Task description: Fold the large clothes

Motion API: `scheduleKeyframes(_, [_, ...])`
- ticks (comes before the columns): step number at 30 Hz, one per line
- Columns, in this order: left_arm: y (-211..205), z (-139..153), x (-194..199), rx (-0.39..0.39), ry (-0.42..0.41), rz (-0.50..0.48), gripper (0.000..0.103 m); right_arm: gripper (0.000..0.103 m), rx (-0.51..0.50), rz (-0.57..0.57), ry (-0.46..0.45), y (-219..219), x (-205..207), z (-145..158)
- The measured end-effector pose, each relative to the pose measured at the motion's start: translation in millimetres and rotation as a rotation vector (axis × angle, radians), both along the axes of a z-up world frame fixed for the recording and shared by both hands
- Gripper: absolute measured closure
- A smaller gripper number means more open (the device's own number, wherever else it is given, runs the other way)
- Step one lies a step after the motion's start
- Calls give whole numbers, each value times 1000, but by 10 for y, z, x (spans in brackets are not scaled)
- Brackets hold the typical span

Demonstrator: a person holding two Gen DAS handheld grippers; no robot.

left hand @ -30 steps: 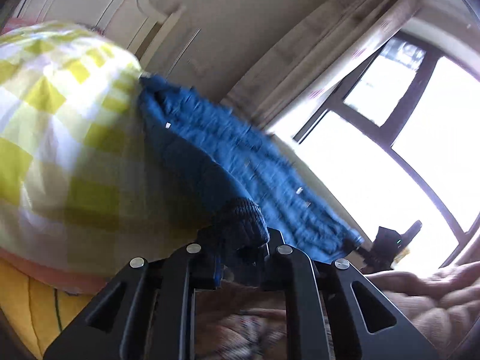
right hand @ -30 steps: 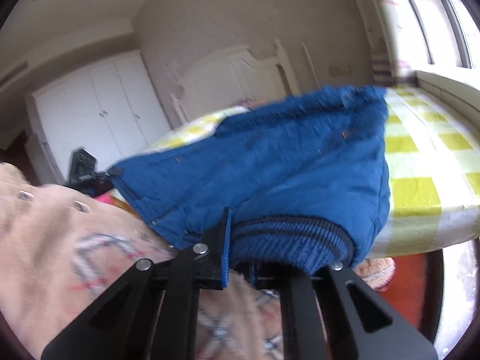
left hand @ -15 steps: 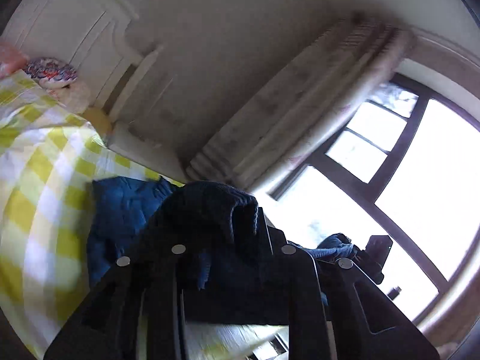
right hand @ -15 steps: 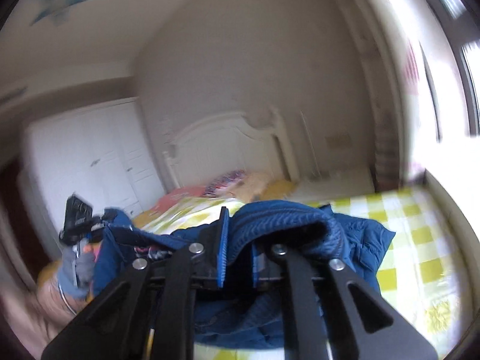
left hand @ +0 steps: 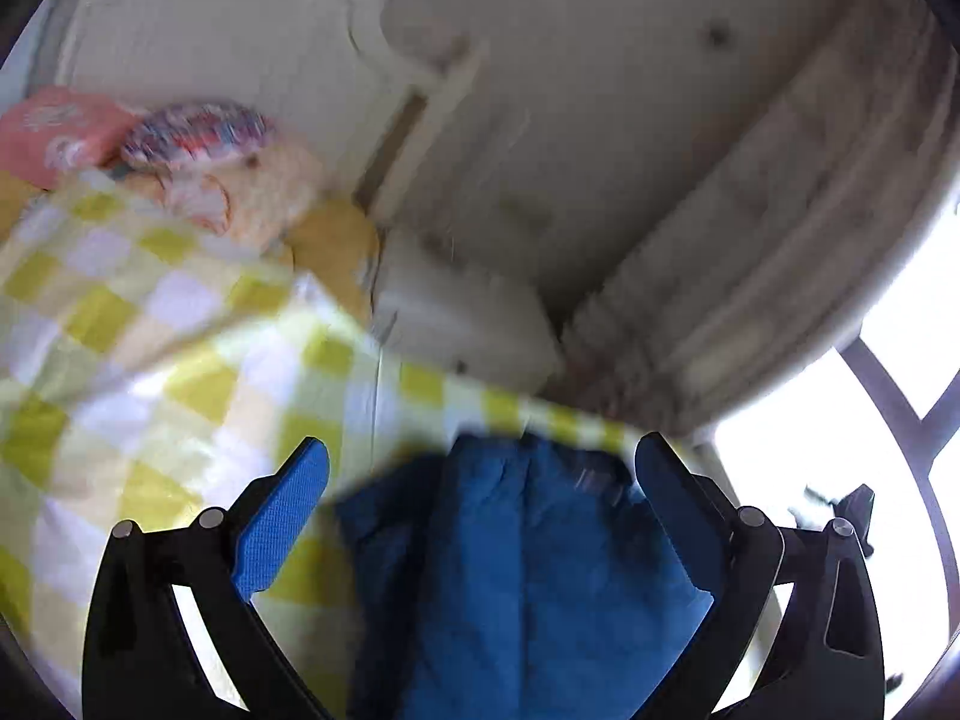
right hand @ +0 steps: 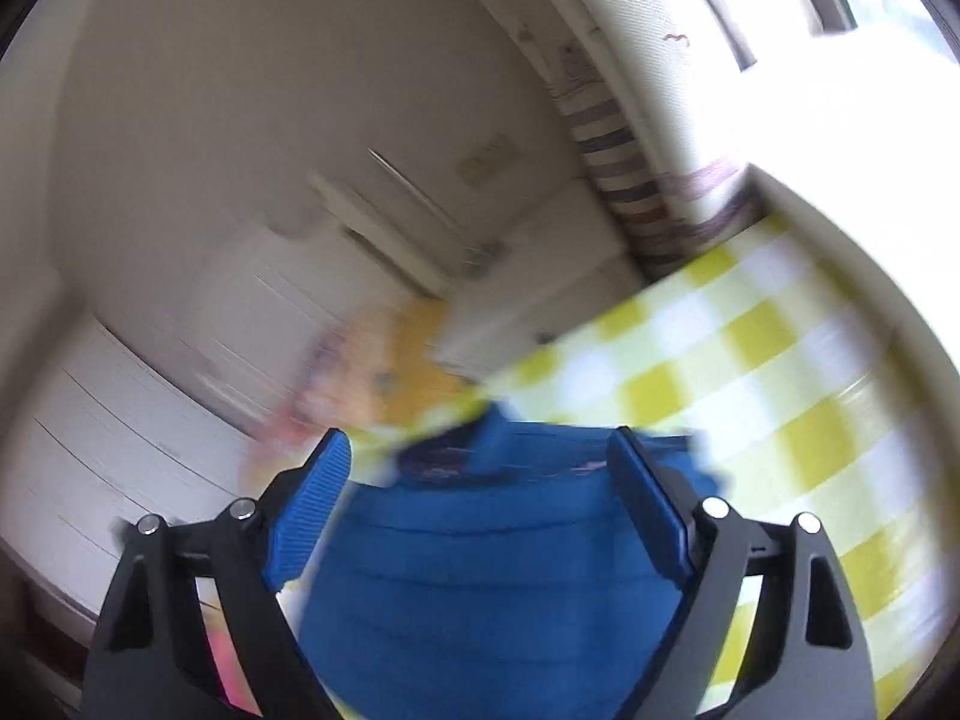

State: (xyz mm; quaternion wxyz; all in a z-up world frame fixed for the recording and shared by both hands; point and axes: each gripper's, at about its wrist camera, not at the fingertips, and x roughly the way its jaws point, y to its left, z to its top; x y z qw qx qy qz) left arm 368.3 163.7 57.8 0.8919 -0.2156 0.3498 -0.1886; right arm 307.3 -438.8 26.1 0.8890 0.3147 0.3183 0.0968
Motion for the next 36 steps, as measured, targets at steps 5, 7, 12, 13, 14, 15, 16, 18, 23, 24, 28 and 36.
scheduleKeyframes(5, [-258,-797,174,0,114,-162,5,16,3,26,134,-197,138,-717])
scheduleKeyframes(7, [-414,-904,311,-44,138,-224,5,16,-3,44,183,-202,173,-961])
scheduleKeyframes(12, [-876,-1042,555,26,169,-288,5,22,-44,103,195,-19,164,-1178])
scheduleKeyframes(13, [-954,-1041,603,42,174,-297,5,24,-56,107,192,3,179,-1208])
scheduleKeyframes(14, [-1047,-1076,674,70,178,-304,5,25,-70,112,191,30,207,-1220])
scheduleKeyframes(15, [-1129,-1117,749,98,186,-308,5,29,-79,119,191,54,231,-1230])
scheduleKeyframes(16, [-1191,-1170,819,121,196,-311,5,30,-92,123,192,82,259,-1243])
scheduleKeyframes(18, [-1303,-1247,925,184,216,-313,5,34,-116,126,188,113,279,-1252])
scheduleKeyframes(23, [-1345,-1326,966,324,224,-223,71,74,-162,120,109,143,197,-1206])
scheduleKeyframes(24, [-1258,-1257,883,303,187,-205,85,87,-193,123,69,195,129,-1139])
scheduleKeyframes(28, [-864,-838,312,192,15,-191,92,95,-292,159,-96,443,-230,-671])
scheduleKeyframes(36, [-395,-305,516,208,2,-33,92,95,-353,159,-109,720,543,53])
